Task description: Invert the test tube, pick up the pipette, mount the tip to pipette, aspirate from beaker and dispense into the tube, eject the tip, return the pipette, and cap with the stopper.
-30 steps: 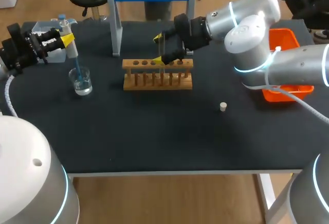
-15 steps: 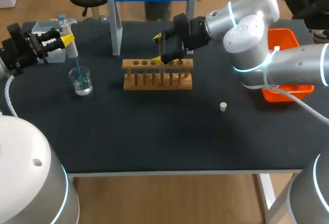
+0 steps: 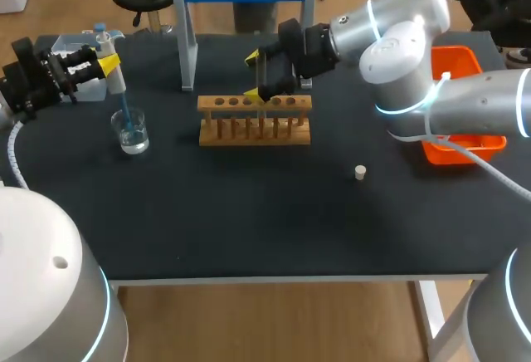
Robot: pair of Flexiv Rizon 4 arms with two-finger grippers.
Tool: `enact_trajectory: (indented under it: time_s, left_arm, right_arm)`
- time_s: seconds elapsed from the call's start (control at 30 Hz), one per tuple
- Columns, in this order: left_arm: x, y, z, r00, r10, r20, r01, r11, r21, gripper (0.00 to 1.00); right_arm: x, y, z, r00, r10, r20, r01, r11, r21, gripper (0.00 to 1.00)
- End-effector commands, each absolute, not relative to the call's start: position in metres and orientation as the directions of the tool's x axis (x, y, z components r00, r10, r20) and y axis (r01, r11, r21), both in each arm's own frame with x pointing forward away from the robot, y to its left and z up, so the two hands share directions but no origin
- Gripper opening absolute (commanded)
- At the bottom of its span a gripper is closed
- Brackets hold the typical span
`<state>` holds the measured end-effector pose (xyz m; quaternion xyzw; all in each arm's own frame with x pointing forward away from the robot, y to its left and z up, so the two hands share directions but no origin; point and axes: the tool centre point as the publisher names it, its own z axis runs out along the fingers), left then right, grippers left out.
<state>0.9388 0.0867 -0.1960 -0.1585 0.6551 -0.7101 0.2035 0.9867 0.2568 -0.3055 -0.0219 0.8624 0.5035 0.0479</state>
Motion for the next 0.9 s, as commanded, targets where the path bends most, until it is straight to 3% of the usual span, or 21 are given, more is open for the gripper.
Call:
enact_trajectory:
  time_s: [0.03, 0.9]
  left_arm:
    - [0.9386, 0.0874, -0.1953, -0.868, -0.495, -0.041, 0.08, -0.059, -0.995, 0.0]
    - [0.9371, 0.0865, -0.193, -0.867, -0.496, -0.044, 0.082, -0.055, -0.995, 0.0]
  right_arm:
    - [0.9876, 0.257, -0.3039, -0.995, 0.003, -0.101, -0.086, 0.5, 0.862, 1.0]
    - [0.9874, 0.2571, -0.3039, -0.995, 0.001, -0.102, -0.088, 0.505, 0.859, 1.0]
